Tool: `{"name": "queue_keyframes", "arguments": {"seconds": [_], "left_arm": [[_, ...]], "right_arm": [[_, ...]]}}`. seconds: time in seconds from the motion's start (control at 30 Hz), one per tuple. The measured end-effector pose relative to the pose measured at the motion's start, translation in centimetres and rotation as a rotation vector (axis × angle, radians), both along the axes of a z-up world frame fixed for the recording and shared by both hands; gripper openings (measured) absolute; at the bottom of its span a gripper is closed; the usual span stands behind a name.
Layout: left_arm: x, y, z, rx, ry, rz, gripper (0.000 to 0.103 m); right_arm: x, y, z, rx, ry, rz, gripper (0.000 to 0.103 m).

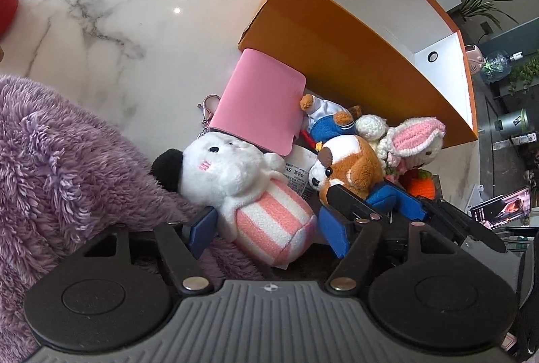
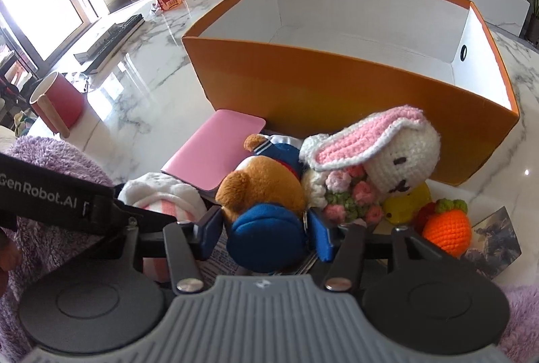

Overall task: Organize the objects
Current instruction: 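Grasp the white striped-popcorn plush with left gripper while right grasps the brown bear plush, then lift both plush toys and carry them over into the orange box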

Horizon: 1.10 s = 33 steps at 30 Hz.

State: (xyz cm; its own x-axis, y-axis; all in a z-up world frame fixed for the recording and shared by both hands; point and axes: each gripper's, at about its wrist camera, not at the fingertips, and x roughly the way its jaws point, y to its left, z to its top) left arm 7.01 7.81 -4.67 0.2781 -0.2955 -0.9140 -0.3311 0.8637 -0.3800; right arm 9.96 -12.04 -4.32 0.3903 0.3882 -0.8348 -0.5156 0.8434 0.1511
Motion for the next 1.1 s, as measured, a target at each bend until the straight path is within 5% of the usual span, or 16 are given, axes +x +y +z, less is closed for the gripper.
{"name": "queue_keyframes", "arguments": {"seconds": [0.37, 0.7, 1.1], "left_arm": [[0.1, -1.6, -0.7, 0.098, 0.01, -0.032, 0.09], [-0.5, -1.4, 0.1, 0.134, -0.018, -0.039, 0.07], [-2.5, -0.7, 4.1, 0.084, -0.157, -0.054, 0.062]], "right_arm": [[-0.3, -1.6, -0.2, 0.044, -0.018, 0.028, 0.051], [-0.4, -3.9, 0.1, 0.143, -0.006, 0.031, 0.048], [-0.5, -4.0, 3.8, 0.23, -0.016, 0.022, 0.046]]}}
